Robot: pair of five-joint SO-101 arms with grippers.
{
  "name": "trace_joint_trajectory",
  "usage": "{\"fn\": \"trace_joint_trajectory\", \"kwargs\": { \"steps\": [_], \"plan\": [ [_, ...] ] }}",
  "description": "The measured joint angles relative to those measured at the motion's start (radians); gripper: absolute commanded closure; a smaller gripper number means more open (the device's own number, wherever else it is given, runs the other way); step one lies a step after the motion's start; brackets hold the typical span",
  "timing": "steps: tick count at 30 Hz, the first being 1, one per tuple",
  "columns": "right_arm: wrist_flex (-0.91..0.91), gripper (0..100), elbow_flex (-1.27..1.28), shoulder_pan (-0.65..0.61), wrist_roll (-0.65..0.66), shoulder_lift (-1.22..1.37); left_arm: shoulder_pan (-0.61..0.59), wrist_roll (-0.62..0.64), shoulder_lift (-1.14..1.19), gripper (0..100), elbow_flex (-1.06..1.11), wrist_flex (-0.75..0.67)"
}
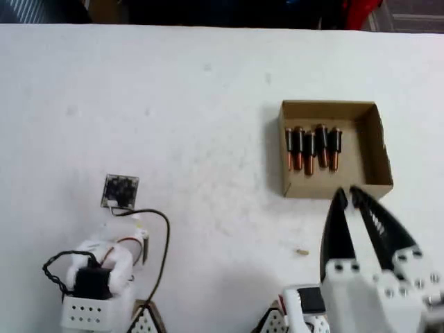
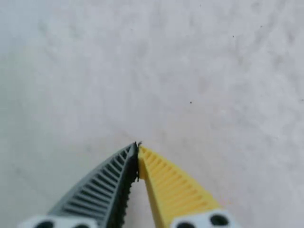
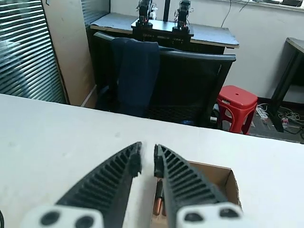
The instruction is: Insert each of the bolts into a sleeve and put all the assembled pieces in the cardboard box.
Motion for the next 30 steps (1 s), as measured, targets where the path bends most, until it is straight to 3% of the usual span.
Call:
{"fn": "trace_joint_trajectory", "kwargs": {
  "steps": [11, 24, 30],
  "plan": [
    [-0.003, 96.4, 0.282, 0.002, 0.000, -0.313, 0.000, 0.000, 0.000, 98, 0.000, 0.000],
    [-0.006, 96.4, 0.364, 0.002, 0.000, -0.542, 0.000, 0.000, 0.000, 98, 0.000, 0.000],
    [0.003, 96.4, 0.364, 0.126, -0.002, -0.574, 0.000, 0.000, 0.000, 98, 0.000, 0.000]
  ]
}}
